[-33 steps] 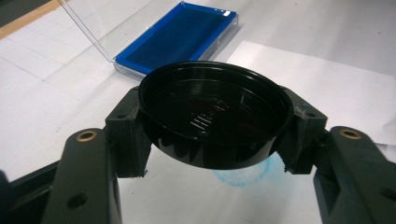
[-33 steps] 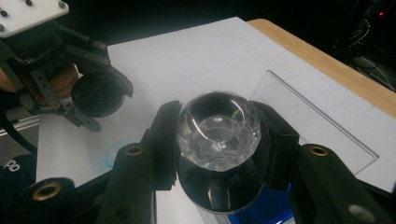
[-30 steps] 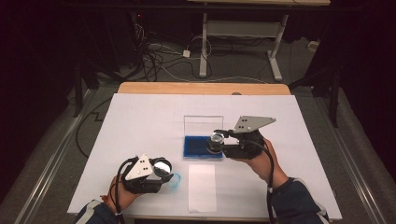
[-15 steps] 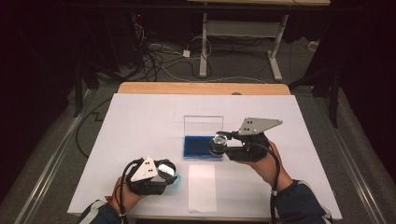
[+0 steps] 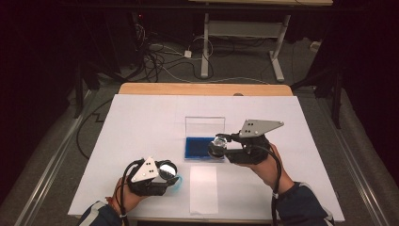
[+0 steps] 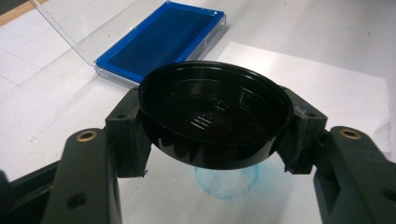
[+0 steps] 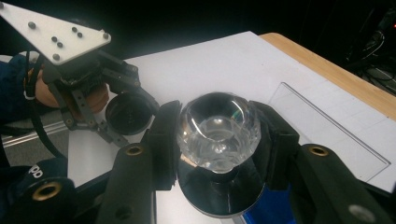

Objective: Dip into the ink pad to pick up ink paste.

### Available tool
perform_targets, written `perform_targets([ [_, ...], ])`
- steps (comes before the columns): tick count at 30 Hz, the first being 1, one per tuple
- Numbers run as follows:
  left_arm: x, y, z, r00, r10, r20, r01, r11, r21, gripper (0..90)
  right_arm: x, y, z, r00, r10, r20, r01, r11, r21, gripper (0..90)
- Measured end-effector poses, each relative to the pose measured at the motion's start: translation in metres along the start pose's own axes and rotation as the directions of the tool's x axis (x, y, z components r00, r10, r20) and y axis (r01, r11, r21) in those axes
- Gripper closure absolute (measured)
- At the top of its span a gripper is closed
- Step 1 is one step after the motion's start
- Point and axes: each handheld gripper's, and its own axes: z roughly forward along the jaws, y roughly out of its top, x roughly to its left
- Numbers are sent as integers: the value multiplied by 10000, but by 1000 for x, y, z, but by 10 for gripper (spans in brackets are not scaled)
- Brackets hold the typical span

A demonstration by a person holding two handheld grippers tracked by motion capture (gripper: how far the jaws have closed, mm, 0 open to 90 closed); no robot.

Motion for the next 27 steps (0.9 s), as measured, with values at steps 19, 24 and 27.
perform_targets([
  [19,-5,8,15,9988,248,422,-253,9996,112,360,4,-1,7,9994,-60,-326,60,10000,3,569],
  [24,-6,13,23,9976,369,589,-379,9992,153,360,5,0,8,9991,-125,-401,123,9999,-48,569],
  [27,-8,17,28,9967,477,661,-489,9987,161,360,6,0,8,9990,-151,-420,149,9999,-33,569],
])
